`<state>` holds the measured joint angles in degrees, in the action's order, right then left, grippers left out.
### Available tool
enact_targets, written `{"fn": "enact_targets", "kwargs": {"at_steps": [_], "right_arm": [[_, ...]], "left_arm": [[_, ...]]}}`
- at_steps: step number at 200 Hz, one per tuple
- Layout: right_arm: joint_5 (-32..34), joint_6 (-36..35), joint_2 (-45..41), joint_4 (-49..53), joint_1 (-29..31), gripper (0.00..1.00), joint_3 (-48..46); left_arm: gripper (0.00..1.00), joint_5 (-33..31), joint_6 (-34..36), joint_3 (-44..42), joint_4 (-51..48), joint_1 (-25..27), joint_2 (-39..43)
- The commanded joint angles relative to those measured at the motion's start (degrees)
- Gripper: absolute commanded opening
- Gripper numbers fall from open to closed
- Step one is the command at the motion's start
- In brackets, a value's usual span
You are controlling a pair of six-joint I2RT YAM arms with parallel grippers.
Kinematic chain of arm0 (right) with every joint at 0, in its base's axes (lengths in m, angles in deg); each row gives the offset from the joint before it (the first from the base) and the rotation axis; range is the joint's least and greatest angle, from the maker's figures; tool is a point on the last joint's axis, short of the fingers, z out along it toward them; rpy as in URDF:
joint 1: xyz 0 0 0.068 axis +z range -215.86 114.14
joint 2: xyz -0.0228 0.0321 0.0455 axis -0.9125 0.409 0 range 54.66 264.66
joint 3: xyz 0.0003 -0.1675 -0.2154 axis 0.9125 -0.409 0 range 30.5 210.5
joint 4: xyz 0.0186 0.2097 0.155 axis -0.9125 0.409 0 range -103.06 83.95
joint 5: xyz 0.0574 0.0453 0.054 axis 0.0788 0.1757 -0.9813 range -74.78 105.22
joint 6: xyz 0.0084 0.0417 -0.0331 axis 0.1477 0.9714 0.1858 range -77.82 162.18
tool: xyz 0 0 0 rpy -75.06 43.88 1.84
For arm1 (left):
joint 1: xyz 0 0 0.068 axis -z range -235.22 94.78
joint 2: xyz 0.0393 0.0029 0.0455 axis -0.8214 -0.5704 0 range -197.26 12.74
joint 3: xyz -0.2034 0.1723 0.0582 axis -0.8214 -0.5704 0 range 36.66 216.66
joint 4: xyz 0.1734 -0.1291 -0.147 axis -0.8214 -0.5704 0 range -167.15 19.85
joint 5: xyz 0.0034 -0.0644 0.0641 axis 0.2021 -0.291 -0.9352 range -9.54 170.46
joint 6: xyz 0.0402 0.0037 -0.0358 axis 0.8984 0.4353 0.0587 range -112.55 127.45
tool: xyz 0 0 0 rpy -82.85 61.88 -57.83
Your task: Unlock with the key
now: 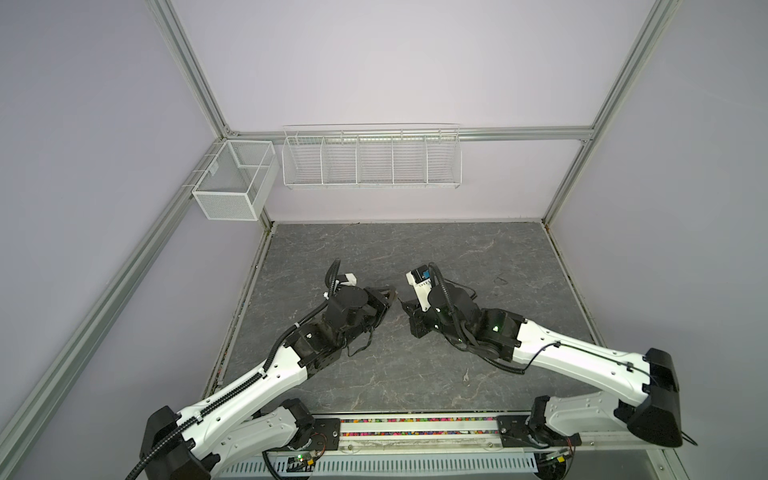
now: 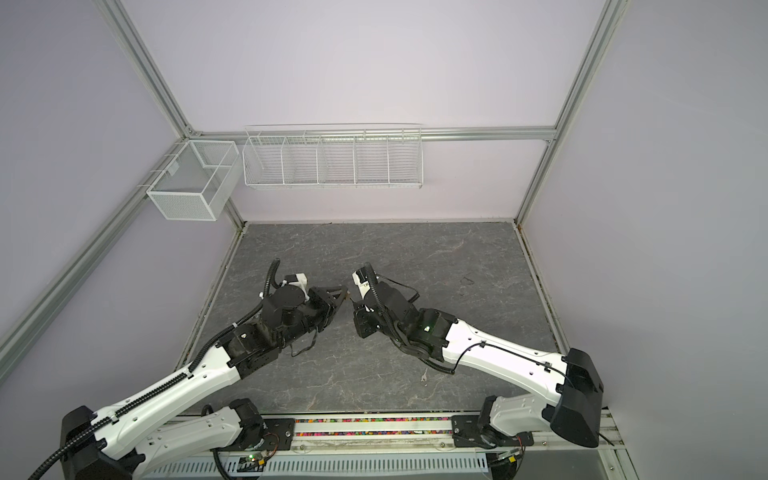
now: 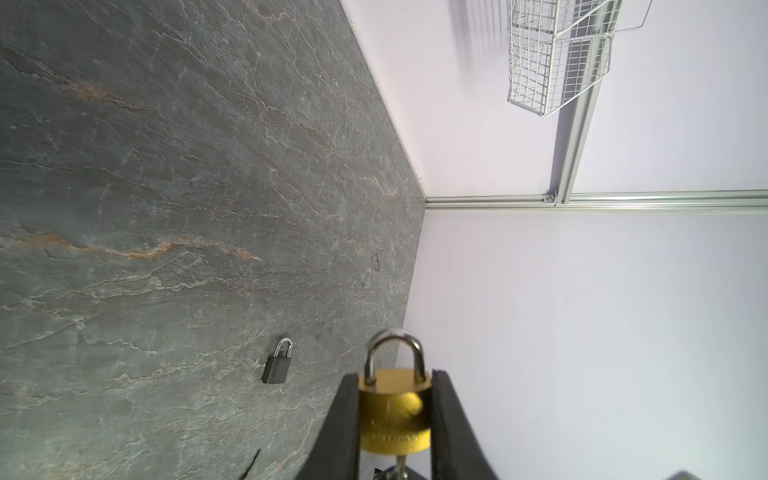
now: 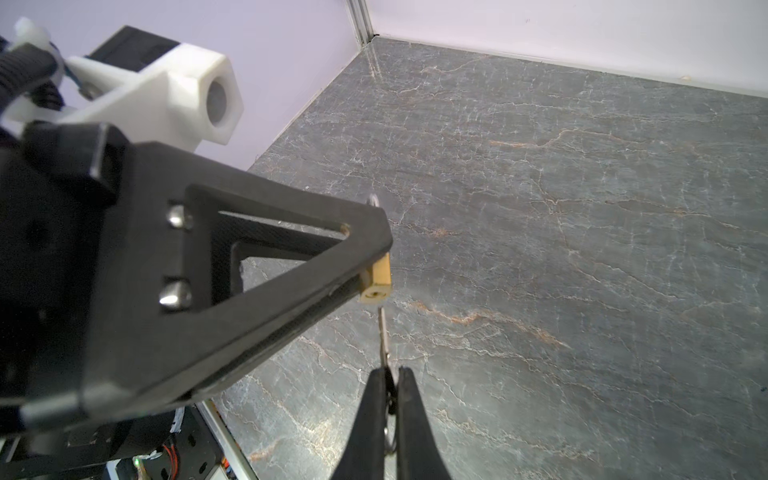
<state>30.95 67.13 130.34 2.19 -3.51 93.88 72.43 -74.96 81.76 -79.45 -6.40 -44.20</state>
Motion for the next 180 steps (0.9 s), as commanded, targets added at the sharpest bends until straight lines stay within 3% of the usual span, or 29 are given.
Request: {"fn": "enact_targets", "kwargs": {"at_steps": [1, 58, 180], "right_arm": [[1.83, -1.38, 0.61, 0.3, 0.39, 0.07, 1.7], [3.86, -1.61, 0.5, 1.1, 0.39, 0.07, 2.37], [1.89, -1.47, 2.43, 0.75, 0.35, 0.06, 3.44]], "left_arm": [[0.01, 0.01, -0.85, 0.61, 1.9, 0.24, 0.16], [0.0, 0.74, -0.12, 0.95, 1.66, 0.23, -0.27], [0.0, 1.28, -0.29, 1.41, 2.88, 0.32, -0.37]]}}
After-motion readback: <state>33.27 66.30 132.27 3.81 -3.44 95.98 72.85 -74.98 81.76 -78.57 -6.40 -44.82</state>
